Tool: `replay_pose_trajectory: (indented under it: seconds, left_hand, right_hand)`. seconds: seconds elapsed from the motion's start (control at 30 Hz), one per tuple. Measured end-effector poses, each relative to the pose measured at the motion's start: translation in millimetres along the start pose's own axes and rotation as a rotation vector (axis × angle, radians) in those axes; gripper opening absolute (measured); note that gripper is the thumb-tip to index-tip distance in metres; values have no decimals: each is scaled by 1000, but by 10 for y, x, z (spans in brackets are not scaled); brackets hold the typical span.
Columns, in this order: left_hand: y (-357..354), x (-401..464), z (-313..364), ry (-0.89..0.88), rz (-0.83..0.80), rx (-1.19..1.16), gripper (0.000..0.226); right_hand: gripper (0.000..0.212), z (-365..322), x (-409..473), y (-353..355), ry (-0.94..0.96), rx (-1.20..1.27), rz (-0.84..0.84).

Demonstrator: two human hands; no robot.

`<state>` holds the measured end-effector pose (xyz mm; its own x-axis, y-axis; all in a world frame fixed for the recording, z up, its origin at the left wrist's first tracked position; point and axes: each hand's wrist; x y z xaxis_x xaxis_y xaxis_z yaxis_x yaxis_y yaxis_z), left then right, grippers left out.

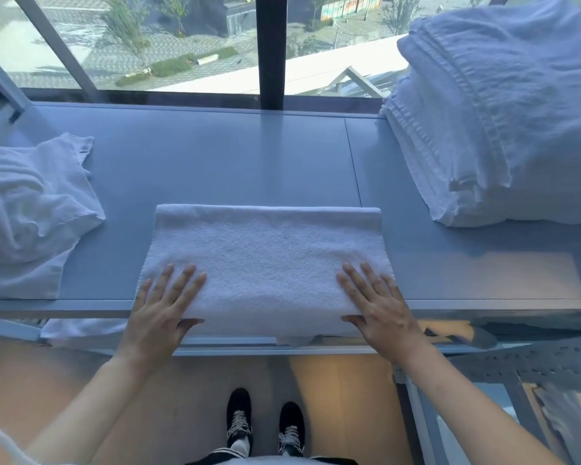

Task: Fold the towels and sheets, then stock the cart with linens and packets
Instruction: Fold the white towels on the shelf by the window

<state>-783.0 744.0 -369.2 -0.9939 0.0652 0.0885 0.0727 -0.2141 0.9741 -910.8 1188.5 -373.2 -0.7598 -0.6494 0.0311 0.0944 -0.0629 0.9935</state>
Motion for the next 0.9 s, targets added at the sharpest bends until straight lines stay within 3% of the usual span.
replay_pose_trajectory:
  seconds: [0.23,0.4,0.57,0.9]
  left_hand:
    - [103,-143,188,-36,228,37,48]
    - [329,-436,212,13,335,-13,42]
    - [652,-1042,1,98,367,-51,41]
    - [1136,-2551,-858,213,429,-114,44]
  right_hand:
    - [63,-109,-134,16,30,41,226]
    - [36,-334,-224,292,-3,82,335]
    - [53,-916,-238,648,-6,111,317]
    - [51,-2445,-256,1105,8,127,352]
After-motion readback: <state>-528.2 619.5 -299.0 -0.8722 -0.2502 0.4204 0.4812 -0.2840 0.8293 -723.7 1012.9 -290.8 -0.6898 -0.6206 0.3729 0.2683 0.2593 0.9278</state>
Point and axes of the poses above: each hand's wrist, its own x-axis towards the middle knuckle, its own y-axis out of the back of the hand, z = x × y, and after that the axes turned 8 degrees about -x, right-handed
